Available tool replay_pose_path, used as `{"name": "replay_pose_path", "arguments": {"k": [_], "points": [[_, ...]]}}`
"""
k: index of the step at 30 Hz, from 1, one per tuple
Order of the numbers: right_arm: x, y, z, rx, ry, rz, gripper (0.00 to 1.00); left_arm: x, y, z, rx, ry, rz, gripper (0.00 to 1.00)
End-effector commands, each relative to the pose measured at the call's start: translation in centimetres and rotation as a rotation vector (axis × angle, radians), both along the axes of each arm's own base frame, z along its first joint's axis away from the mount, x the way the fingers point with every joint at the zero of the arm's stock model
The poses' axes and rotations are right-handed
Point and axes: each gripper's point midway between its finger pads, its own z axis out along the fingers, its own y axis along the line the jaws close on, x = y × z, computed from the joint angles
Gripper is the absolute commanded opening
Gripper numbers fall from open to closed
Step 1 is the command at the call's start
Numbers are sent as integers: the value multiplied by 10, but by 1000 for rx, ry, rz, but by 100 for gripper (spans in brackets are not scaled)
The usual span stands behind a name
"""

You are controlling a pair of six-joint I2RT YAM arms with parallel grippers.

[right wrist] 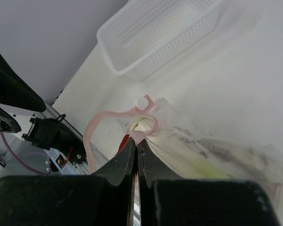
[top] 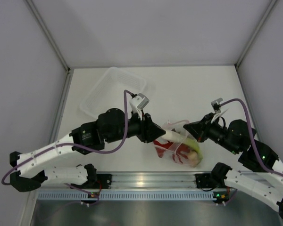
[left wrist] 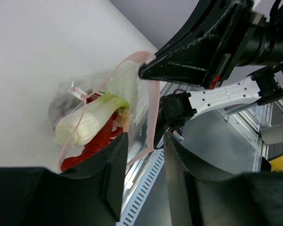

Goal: Open the zip-top bag and remove the fake food
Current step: Adjust the zipper food storage bag at the center of the board.

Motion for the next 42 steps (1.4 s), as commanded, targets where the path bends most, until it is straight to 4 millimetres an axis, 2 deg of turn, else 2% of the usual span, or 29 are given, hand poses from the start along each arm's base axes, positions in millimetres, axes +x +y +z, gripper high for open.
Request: {"name": "replay_pose_path", "arguments": {"k": [1, 2, 4, 5, 7, 8, 9, 11, 14, 19, 21, 22, 23, 25, 26, 29, 30, 32, 42], "points": [[-1, -8, 22, 66, -32, -31, 0, 5, -23, 8, 6, -3, -19, 38], [0, -7, 21, 69, -29, -34, 0, 6, -28, 8, 11, -7, -24, 38], [0, -5, 20, 77, -19, -30, 0, 10, -38, -8, 73, -45, 18, 33], [0, -5, 20, 78, -18, -30, 0, -1, -43, -10, 105, -112, 2, 31], [-1, -4, 23, 82, -18, -20, 0, 2, -50, -19, 182, -229, 74, 31], [-4, -3, 23, 83, -14, -7, 0, -2, -52, -23, 233, -311, 72, 32], [-5, -2, 25, 90, -15, 1, 0, -21, -64, -31, 271, -359, 29, 33], [-9, -1, 29, 109, -14, 18, 0, -25, -71, -42, 330, -433, 17, 35], [-15, 1, 29, 118, -8, 46, 0, -24, -85, -66, 412, -469, 18, 34], [-21, -2, 29, 127, -5, 60, 0, -26, -87, -83, 437, -474, -6, 32], [-22, -4, 27, 116, -1, 58, 0, -36, -88, -70, 357, -455, -51, 32], [-23, -5, 25, 109, 1, 59, 0, -39, -84, -74, 351, -451, -65, 34], [-22, -6, 24, 101, -1, 54, 0, -45, -81, -58, 282, -447, -84, 35], [-21, -7, 19, 89, 6, 49, 0, -50, -74, -56, 247, -444, -104, 42], [-21, -7, 17, 83, 7, 45, 0, -51, -67, -40, 194, -446, -99, 44], [-20, -9, 13, 69, 7, 37, 0, -41, -49, -32, 166, -453, -30, 52], [-21, -10, 15, 73, 3, 42, 0, -28, -41, -28, 173, -459, 51, 54], [-23, -10, 17, 79, 0, 46, 0, -21, -35, -27, 174, -464, 65, 54], [-31, -20, 30, 106, -17, 43, 0, -28, -53, -27, 171, -546, -67, 48]]}}
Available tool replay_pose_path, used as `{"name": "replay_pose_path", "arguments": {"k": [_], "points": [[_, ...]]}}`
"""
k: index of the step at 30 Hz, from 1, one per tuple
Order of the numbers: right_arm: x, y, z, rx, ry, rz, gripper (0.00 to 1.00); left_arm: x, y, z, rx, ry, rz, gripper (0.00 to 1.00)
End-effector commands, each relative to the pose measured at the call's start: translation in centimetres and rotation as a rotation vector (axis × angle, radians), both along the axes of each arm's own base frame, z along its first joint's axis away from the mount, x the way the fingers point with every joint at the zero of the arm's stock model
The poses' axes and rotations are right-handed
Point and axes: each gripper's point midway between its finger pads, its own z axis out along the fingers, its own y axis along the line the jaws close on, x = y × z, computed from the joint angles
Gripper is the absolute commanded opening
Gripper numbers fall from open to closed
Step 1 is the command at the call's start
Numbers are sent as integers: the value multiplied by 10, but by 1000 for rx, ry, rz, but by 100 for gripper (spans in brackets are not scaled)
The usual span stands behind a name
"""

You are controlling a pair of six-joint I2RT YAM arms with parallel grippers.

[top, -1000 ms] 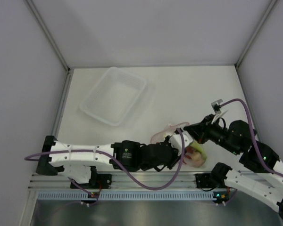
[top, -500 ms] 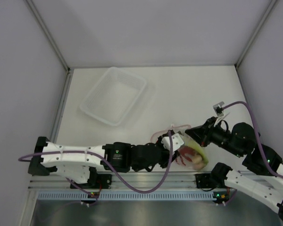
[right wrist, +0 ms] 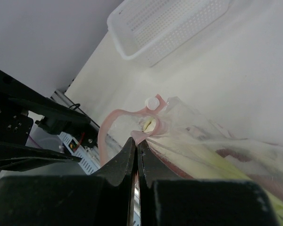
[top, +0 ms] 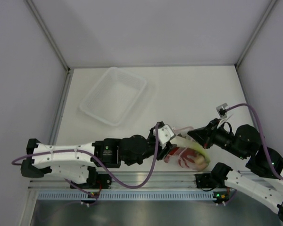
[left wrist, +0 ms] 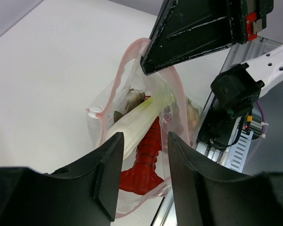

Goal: Open the zip-top bag and remove the fake food
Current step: Adjust the zipper food storage bag at the center of the board, then pick up the fake vegetable from the zipper food storage bag.

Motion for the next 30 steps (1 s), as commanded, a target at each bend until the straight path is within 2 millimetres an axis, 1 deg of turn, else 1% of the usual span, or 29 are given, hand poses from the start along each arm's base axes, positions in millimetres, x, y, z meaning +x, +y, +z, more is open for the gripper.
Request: {"name": "replay_pose_path", "arguments": {"k": [1, 3, 4, 5, 6, 7, 9, 10, 12, 13, 16, 18, 20, 22, 23, 28, 29, 30], "points": [[-6, -7, 36, 83, -67, -1, 0, -8, -17, 12, -42, -61, -82, 47], [-7, -6, 37, 90, -64, 8, 0, -6, -21, 10, -38, -73, -81, 48], [-8, -6, 37, 94, -61, 12, 0, -4, -24, 3, -18, -87, -73, 48], [-9, -6, 38, 97, -62, 11, 0, -2, -27, 3, -25, -89, -63, 48], [-9, -6, 37, 101, -58, 12, 0, 1, -28, 0, -3, -129, -65, 48], [-12, -5, 37, 105, -53, 28, 0, 2, -31, -8, 18, -140, -62, 48], [-16, -3, 39, 115, -53, 51, 0, 6, -34, -14, 44, -172, -53, 47], [-19, -3, 41, 120, -54, 59, 0, 7, -38, -22, 68, -182, -56, 48], [-20, -3, 42, 121, -53, 66, 0, 12, -38, -29, 100, -206, -45, 50], [-21, -4, 42, 117, -50, 67, 0, 14, -42, -27, 87, -213, -33, 50], [-25, -5, 46, 124, -56, 80, 0, 17, -43, -35, 116, -231, -34, 47], [-27, -6, 48, 125, -54, 82, 0, 19, -43, -41, 142, -248, -40, 43], [-27, -7, 47, 120, -51, 84, 0, 19, -43, -46, 161, -257, -49, 44], [-27, -8, 46, 117, -50, 77, 0, 18, -43, -52, 186, -263, -64, 47], [-26, -9, 46, 114, -48, 70, 0, 17, -41, -62, 228, -261, -76, 49], [-22, -8, 43, 104, -39, 58, 0, 16, -43, -91, 344, -244, -97, 56], [-21, -6, 43, 99, -34, 59, 0, 17, -41, -98, 383, -242, -100, 57], [-21, -6, 42, 94, -35, 60, 0, 16, -42, -108, 419, -238, -106, 57]]}}
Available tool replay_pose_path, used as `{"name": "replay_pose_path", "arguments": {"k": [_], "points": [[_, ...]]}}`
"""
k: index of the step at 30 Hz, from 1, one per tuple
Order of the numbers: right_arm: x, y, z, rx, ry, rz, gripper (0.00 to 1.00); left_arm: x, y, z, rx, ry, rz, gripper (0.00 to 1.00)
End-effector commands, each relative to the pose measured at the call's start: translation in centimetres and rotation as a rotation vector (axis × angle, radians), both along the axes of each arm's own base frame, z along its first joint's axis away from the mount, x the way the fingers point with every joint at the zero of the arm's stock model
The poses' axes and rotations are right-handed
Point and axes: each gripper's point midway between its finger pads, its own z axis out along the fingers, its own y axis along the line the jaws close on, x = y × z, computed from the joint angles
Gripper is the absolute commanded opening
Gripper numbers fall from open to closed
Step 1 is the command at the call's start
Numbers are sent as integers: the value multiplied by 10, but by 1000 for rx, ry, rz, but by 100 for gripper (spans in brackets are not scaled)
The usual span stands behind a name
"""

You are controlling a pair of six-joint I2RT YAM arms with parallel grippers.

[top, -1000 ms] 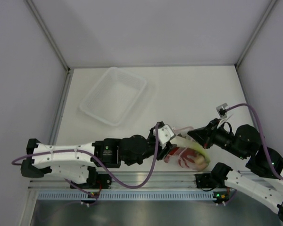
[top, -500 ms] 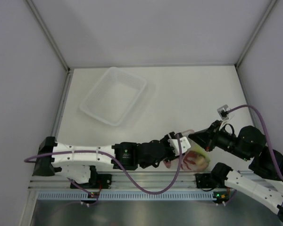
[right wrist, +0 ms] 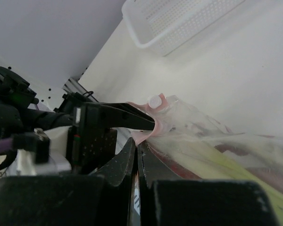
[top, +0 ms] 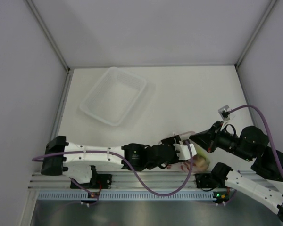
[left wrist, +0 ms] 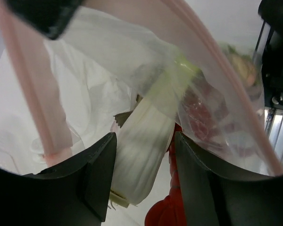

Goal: Open the zip-top bag and remove the fake food
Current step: Pick up the fake vegetable from the zipper food storage bag.

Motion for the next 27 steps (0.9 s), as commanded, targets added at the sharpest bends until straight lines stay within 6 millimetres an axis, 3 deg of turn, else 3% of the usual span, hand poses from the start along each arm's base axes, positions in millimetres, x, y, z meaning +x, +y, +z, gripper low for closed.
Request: {"name": "replay_pose_path", "arguments": {"k": [1, 3, 14, 17, 20, 21, 23, 27], "points": [[2, -1, 34, 71, -60, -14, 0, 2, -3, -15, 103, -8, -6, 58], [4, 0, 33, 59, -60, -13, 0, 5, -1, -28, 166, -17, 5, 59], [1, 6, 37, 65, -63, 24, 0, 6, 2, -62, 322, -7, -11, 67], [-1, 7, 36, 70, -59, 32, 0, 9, 1, -72, 332, 22, 3, 54], [0, 6, 33, 63, -58, 26, 0, 13, -1, -75, 328, 37, 27, 27], [2, 5, 31, 53, -58, 16, 0, 14, -1, -74, 322, 41, 39, 12], [3, 4, 27, 43, -56, 7, 0, 13, -2, -70, 304, 52, 49, 0], [7, 2, 18, 17, -56, -11, 0, 10, -4, -49, 222, 84, 55, 0]]}}
